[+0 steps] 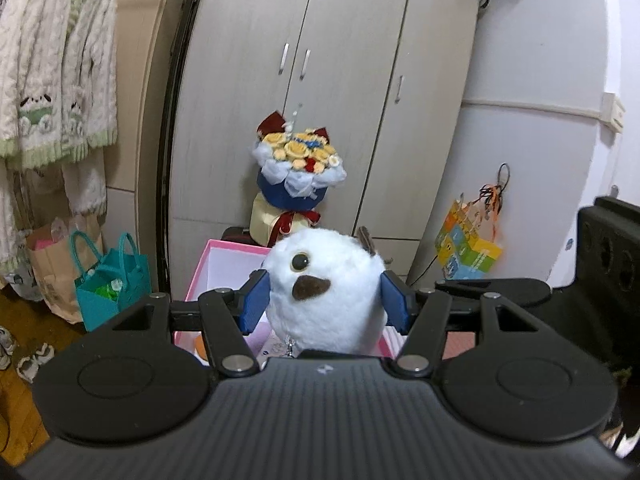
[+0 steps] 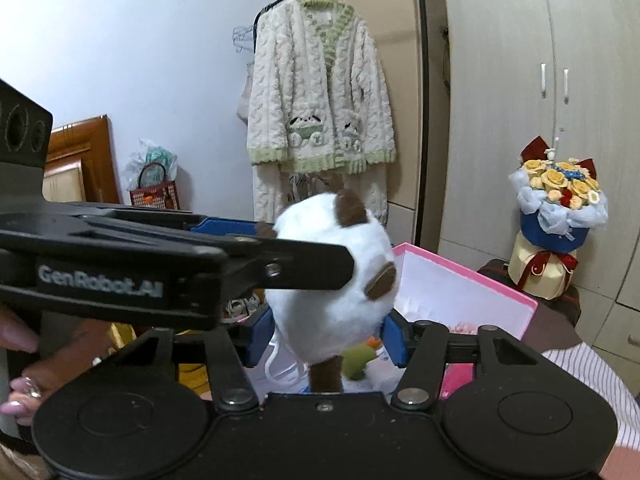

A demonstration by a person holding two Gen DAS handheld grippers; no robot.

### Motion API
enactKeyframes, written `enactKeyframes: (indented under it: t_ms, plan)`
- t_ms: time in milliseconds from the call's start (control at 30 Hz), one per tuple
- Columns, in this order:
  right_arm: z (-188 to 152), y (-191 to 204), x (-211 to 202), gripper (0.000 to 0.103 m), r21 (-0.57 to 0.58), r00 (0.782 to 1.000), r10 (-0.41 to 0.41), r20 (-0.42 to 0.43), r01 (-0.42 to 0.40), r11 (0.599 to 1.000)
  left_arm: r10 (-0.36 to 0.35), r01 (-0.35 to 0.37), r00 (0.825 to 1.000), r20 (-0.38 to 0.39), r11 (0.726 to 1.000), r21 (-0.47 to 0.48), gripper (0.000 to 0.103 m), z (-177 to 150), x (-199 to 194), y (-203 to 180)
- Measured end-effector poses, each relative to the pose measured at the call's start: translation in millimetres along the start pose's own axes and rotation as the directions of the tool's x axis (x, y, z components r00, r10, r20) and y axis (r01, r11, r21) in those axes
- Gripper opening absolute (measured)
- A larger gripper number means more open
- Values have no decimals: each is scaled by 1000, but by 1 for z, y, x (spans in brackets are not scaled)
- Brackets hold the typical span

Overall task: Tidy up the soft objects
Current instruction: 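Lift and carry the white plush toy over the pink box with the left tool, then open the left tool to drop the plush toy into the box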

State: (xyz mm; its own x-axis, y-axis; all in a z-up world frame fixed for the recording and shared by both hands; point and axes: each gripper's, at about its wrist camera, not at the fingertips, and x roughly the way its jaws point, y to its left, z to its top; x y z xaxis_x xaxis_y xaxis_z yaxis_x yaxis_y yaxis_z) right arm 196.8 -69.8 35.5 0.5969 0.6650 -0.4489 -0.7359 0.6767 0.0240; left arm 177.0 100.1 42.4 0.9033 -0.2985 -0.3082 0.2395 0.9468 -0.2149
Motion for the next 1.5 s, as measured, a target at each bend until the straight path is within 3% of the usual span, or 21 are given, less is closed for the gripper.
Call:
enactKeyframes:
  t_ms: [400, 733, 833, 1067, 1500]
  plan:
    - [8, -42, 79, 65, -4, 985, 42, -167, -43, 999, 34, -45, 992, -124, 995, -86, 58, -2, 71, 38]
    - [5, -63, 110, 71, 3, 980, -15, -198, 16, 1000, 44, -59, 989, -144, 993, -106, 57, -5, 95, 50]
    - [0, -64, 103, 75, -2, 983, -43, -180, 43, 999, 120, -124, 989, -92, 991, -43, 58, -8, 81, 45]
    - [-15, -57, 57, 76, 50, 993, -57, -100, 62, 997, 146, -147, 989, -37, 988, -39, 59, -14, 36, 46]
    - [-34, -27, -29, 79, 82, 992, -125, 6, 124, 989, 101, -101, 995, -7, 994, 38, 62, -19, -26, 0]
